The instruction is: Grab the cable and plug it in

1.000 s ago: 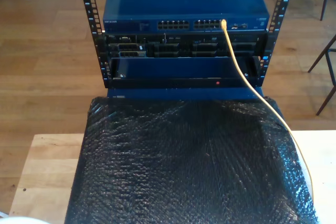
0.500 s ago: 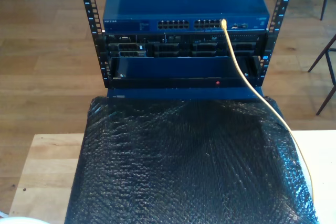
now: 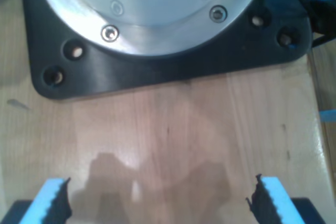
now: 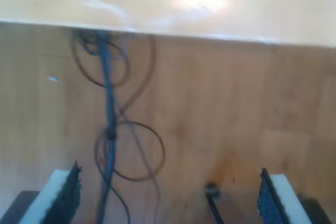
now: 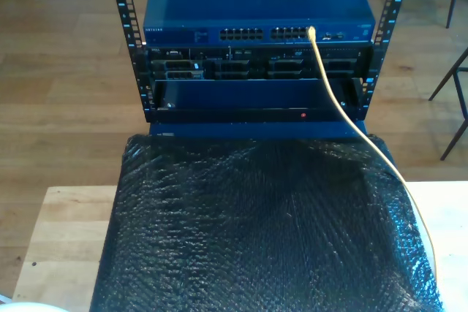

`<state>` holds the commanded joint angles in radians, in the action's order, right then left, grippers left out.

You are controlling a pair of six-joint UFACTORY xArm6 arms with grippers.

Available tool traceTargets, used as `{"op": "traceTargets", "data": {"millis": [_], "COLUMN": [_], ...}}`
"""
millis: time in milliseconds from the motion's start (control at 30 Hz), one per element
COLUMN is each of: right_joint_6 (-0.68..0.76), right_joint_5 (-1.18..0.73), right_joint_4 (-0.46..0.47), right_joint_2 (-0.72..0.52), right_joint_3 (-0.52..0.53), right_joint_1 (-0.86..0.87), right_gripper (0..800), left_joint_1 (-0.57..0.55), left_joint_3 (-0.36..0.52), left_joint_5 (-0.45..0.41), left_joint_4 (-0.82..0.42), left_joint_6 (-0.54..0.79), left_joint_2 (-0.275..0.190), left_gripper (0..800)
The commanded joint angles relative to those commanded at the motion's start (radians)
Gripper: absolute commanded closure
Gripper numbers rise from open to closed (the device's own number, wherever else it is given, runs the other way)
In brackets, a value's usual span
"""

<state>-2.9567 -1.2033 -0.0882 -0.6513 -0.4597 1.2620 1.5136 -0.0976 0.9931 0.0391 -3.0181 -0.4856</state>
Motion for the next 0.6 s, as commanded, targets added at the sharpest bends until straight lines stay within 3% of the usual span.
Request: {"op": "traceTargets", "data": {"millis": [600], "right_joint_6": [-0.043], "right_joint_5": [0.035], "right_joint_4": [0.069], "right_joint_2": [-0.040], "right_joint_3": [0.252], "right_joint_1": [0.097], "right_gripper": [4], "left_joint_1": [0.000], "left_joint_3": [0.002], "left_joint_5": [0.000], "left_joint_4": [0.000], "left_joint_6": [0.000], "left_joint_2": [0.000], "left_gripper": [0]}}
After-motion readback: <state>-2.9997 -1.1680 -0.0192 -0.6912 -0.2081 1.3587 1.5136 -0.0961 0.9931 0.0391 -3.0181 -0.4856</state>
